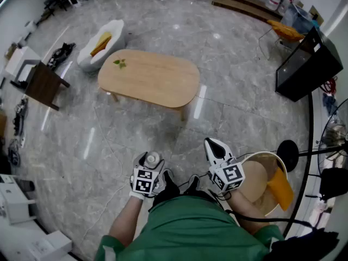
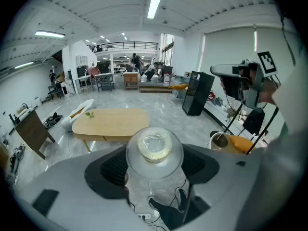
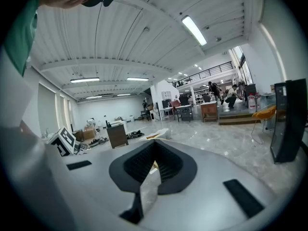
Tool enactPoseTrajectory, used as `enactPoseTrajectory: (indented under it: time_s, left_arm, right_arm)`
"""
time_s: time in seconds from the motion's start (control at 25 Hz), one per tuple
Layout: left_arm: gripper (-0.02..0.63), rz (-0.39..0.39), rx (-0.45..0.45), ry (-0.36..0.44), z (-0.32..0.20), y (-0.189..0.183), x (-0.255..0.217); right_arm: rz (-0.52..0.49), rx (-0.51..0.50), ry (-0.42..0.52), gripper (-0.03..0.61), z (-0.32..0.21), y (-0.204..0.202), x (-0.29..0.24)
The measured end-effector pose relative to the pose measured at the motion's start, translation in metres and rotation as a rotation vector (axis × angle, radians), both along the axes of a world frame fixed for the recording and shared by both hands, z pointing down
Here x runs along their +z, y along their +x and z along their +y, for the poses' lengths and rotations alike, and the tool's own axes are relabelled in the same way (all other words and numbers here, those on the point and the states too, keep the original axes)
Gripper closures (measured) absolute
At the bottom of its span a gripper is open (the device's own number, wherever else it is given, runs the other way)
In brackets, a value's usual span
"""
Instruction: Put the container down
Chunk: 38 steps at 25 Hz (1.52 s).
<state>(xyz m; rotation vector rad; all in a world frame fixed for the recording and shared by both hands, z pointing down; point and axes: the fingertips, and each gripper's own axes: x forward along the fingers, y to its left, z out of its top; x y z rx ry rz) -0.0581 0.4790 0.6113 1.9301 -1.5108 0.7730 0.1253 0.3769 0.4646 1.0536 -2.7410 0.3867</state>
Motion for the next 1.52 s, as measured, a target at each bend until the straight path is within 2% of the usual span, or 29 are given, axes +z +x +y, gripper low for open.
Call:
enactPoseTrajectory:
  time_s: [0.28,0.52,0.8,1.0,1.24,1.52]
  left_arm:
    - [0.275,-0.029,0.045,0.019,-0.011,-0.027,-0.008]
    - [0.275,-0.039,0.115,0.05,-0.03,-0.043,-0.026]
    - [0.275,-0.015,0.206,0.068,-0.056,-0.063,-0.027]
    - [0.276,0.0,0.263,0.057,-0.069,-0.065,-0.02]
    - [0.275,0.008,0.274,0.036,-0.091,-0.066,-0.009]
    - [0.275,-0.039,0.232,0.018,-0.149,-0.067,-0.008]
  right_arm:
    - [0.003,0.024,0.044,0.565,-0.006,-0.024,-0.015]
    - [-0.02,0.083,0.088,0.565,-0.014,-0.039,-0.038]
    - [0.014,0.152,0.129,0.565,-0.018,-0.059,-0.054]
    - [0.038,0.221,0.114,0.565,-0.017,-0.057,-0.05]
    - [0.038,0.229,0.087,0.565,-0.041,-0.062,-0.034]
    - [-0.035,0.172,0.077,0.565,-0.115,-0.066,-0.026]
